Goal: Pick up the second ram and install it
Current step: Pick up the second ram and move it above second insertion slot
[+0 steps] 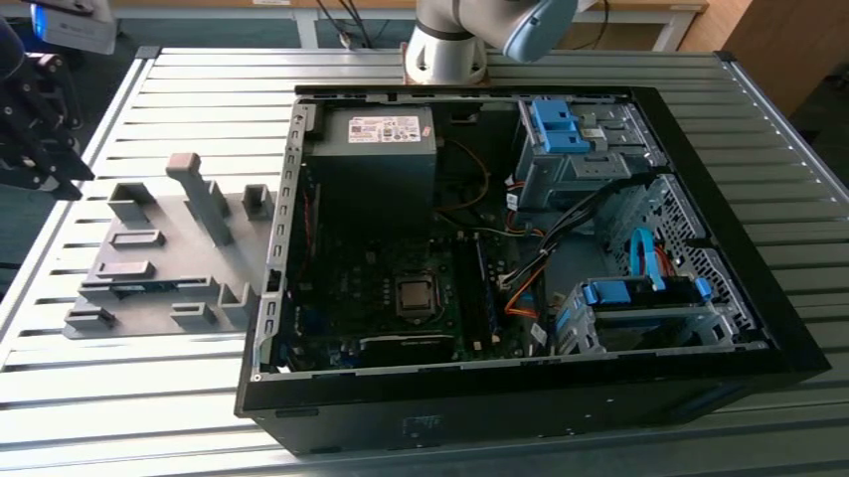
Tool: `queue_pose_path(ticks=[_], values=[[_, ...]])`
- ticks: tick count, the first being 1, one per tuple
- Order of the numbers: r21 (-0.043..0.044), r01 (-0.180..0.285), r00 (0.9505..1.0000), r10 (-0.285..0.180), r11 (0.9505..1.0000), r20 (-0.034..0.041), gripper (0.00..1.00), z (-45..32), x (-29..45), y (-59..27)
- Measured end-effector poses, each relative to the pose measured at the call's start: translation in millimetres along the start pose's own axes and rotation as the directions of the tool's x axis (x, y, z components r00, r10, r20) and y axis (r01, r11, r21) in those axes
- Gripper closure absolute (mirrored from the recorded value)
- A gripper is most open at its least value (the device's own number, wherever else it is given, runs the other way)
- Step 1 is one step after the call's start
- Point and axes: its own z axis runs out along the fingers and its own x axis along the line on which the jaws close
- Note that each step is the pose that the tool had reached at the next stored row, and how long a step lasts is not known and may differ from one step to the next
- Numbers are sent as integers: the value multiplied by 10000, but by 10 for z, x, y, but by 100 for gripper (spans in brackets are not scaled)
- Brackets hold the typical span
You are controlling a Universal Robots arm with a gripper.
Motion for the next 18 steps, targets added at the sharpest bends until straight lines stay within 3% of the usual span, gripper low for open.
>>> queue_pose_path(ticks=[18], values=[[-8, 202, 9998, -202, 9998, -5, 69, 203, 57, -9]])
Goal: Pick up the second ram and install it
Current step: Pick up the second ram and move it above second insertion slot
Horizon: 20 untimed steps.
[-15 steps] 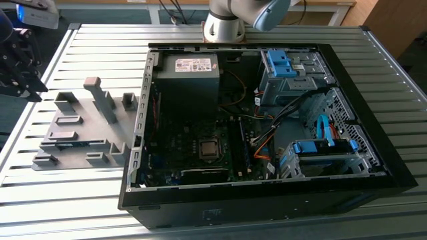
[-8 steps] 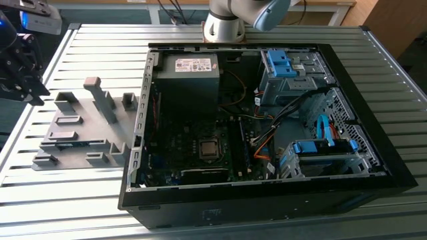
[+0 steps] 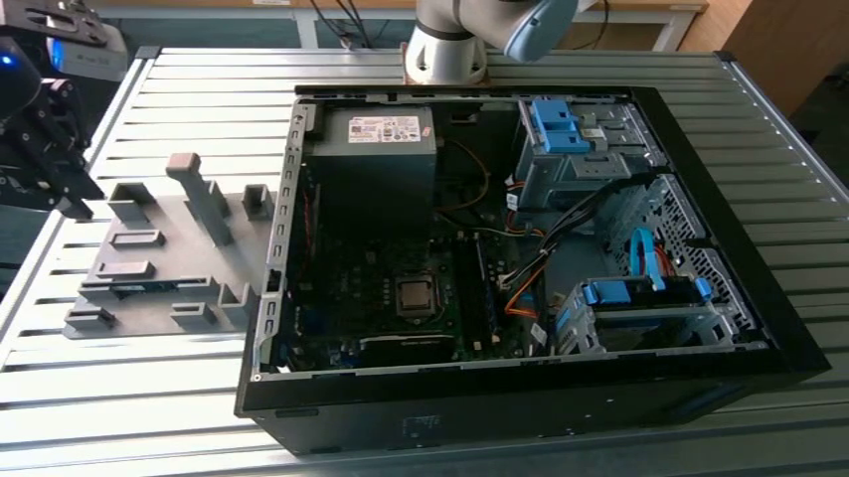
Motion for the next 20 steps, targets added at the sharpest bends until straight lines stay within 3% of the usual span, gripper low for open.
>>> queue_pose_path(ticks=[5, 15, 20], values=[[0, -2, 10000, 2, 10000, 0, 69, 50, 6, -2], [1, -2, 10000, 2, 10000, 0, 69, 62, 6, -2], [0, -2, 10000, 2, 10000, 1, 69, 102, 10, -3]])
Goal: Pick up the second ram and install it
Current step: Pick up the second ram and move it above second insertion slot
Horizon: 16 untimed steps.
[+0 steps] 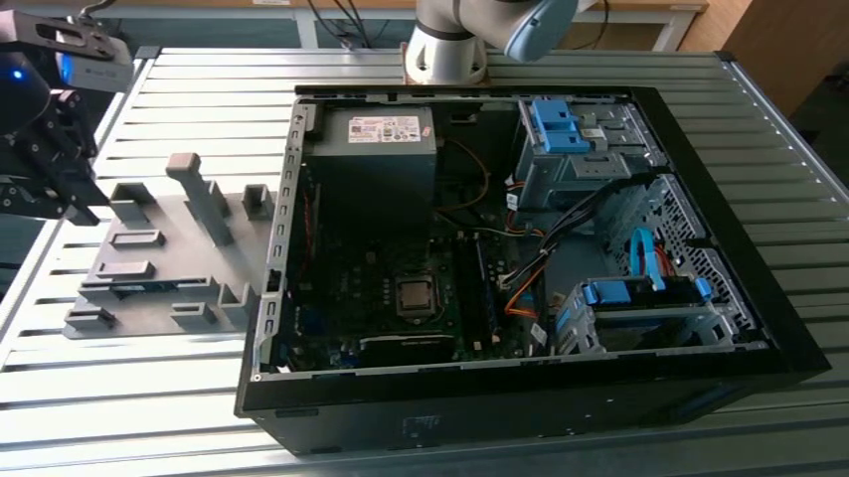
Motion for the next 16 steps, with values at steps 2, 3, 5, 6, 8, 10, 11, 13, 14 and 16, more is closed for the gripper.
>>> queue_pose_path(ticks=[2, 3, 5, 6, 8, 10, 11, 13, 14, 16], values=[[0, 7, 10000, -7, 10000, 0, 69, 21, 7, -1], [-1, 9, 10000, -9, 10000, -1, 69, 31, 10, -2], [-3, 18, 10000, -18, 10000, -2, 69, 49, 18, 0], [-2, 39, 10000, -39, 10000, -2, 69, 59, 20, 1], [-4, 154, 9999, -154, 9999, -3, 69, 76, 23, 3], [-15, 392, 9992, -392, 9992, -10, 69, 89, 24, 3], [-19, 493, 9988, -493, 9988, -12, 69, 99, 24, 3], [-21, 545, 9985, -545, 9985, -12, 69, 125, 27, 6], [-21, 546, 9985, -546, 9985, -13, 69, 138, 27, 7], [-22, 547, 9985, -547, 9985, -13, 69, 164, 28, 9]])
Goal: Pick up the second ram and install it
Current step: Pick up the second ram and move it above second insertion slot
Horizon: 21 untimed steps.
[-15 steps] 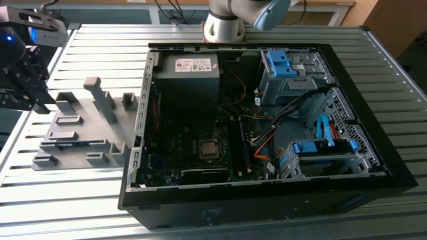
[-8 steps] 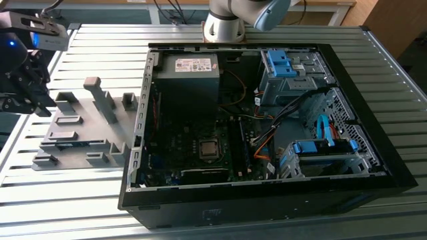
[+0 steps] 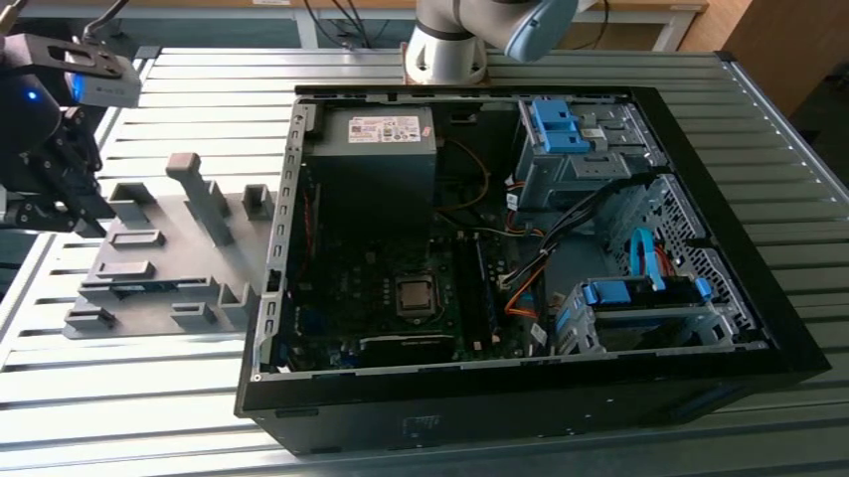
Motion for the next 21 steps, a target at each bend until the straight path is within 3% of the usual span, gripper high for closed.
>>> queue_pose_path(ticks=[8, 21], values=[[-1, 17, 10000, -17, 10000, 0, 69, 80, 4, 13], [0, 19, 10000, -19, 10000, -1, 69, 109, 5, 14]])
